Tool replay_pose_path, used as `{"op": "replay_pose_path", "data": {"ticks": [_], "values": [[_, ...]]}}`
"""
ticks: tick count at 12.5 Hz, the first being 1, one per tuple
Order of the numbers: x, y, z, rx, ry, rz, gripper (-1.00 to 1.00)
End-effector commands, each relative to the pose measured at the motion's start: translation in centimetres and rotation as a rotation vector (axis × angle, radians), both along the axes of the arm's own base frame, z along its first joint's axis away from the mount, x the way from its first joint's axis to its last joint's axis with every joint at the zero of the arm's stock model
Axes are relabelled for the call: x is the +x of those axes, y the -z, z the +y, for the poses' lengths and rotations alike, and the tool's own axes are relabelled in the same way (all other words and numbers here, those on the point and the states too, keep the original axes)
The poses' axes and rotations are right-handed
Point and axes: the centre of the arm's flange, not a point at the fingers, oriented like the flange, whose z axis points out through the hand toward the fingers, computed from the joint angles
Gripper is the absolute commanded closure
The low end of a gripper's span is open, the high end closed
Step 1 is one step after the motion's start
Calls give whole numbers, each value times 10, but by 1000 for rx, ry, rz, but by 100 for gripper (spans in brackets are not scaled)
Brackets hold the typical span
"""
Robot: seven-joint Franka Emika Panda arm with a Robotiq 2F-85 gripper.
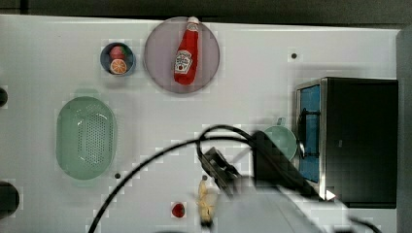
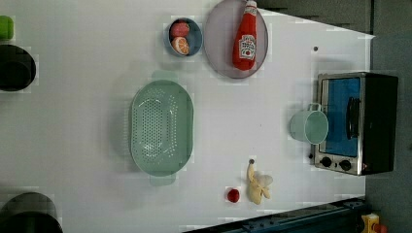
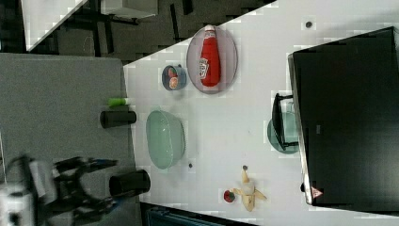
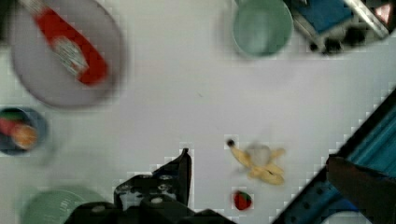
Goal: Drag strainer left to right.
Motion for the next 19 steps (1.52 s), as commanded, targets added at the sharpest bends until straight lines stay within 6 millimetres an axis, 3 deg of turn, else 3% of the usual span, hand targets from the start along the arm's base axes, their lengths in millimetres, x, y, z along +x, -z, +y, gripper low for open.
{"op": "replay_pose_path", "data": {"ticks": [1,4,6,9,11,14,19], "values": [[31,42,55,10,-31,76,-100],[52,80,138,-25,-7,80,-100],[60,118,197,-45,102,87,-100],[61,190,280,-44,265,104,-100],[63,240,321,-8,380,120,-100],[69,313,355,51,539,164,-100],[85,428,361,147,600,222,-100]]}}
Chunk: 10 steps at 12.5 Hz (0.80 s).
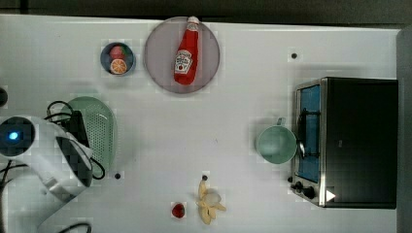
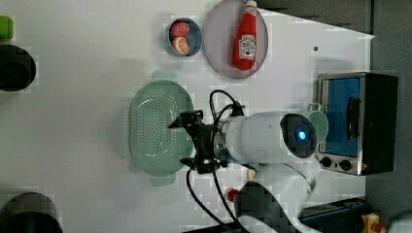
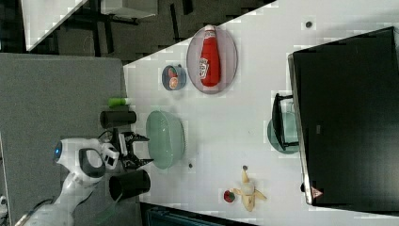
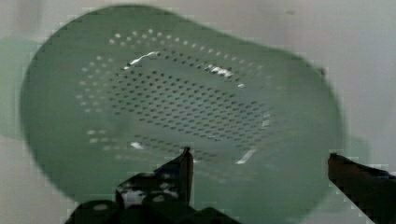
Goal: Drag strainer left to right.
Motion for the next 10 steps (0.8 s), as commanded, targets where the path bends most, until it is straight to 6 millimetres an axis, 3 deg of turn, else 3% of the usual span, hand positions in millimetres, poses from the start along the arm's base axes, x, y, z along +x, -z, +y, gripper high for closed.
{"op": "replay_pose_path", "data": {"ticks": [1,5,10], "values": [[28,58,-30,30,198,28,-100],[31,109,-45,26,223,31,-100],[31,125,-76,-28,253,39,-100]]}}
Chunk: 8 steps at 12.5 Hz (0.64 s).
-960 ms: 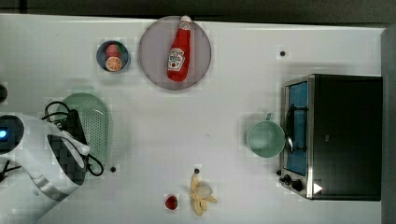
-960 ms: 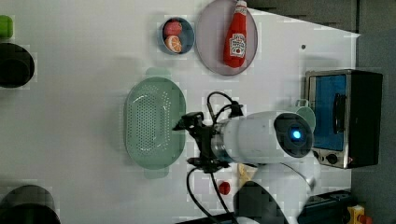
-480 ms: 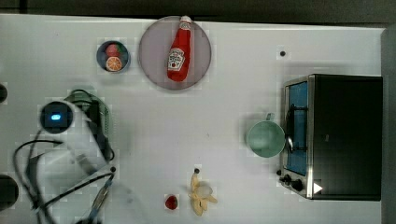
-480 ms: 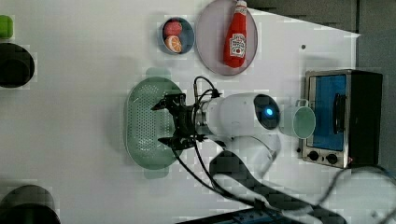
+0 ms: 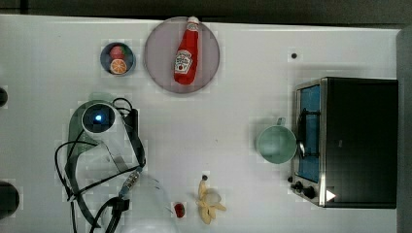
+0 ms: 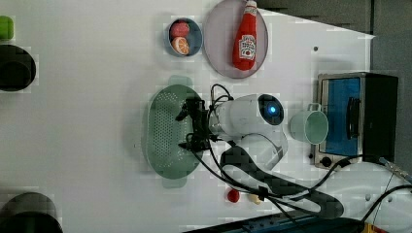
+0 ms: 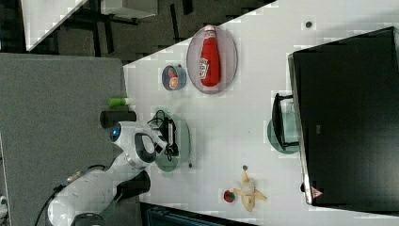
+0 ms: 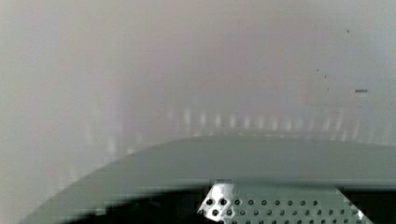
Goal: Drag strainer left to right.
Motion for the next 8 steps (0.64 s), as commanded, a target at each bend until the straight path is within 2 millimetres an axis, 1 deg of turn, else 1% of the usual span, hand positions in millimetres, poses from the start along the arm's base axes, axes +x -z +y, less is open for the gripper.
{"op": "replay_pose_path", "data": {"ticks": [1,3,6,8], "values": [[7,-26,-6,-20,41,-50,-100],[11,-30,-33,-47,74,-65,-100],[5,-35,-73,-92,112,-64,-100],[1,-36,-100,-112,106,-61,-100]]}}
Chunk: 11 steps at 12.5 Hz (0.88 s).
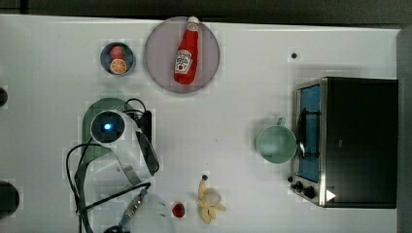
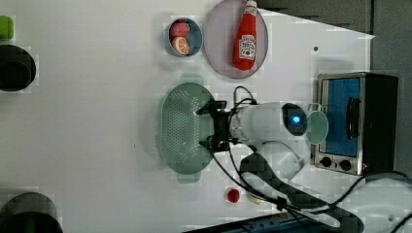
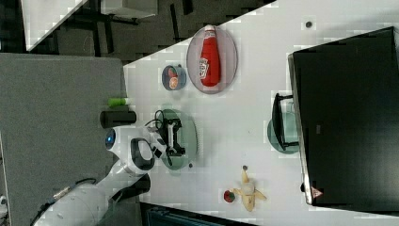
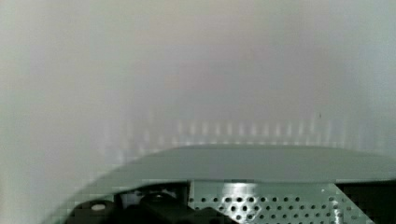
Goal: Drag strainer left to right.
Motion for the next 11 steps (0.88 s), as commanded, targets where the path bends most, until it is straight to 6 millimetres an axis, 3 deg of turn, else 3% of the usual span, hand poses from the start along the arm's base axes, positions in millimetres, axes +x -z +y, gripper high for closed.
{"op": "replay_pose_path", "data": {"ticks": [1,11], "values": [[5,1,-65,-43,60,16,-100],[16,3,-219,-104,8,8,-100]]}}
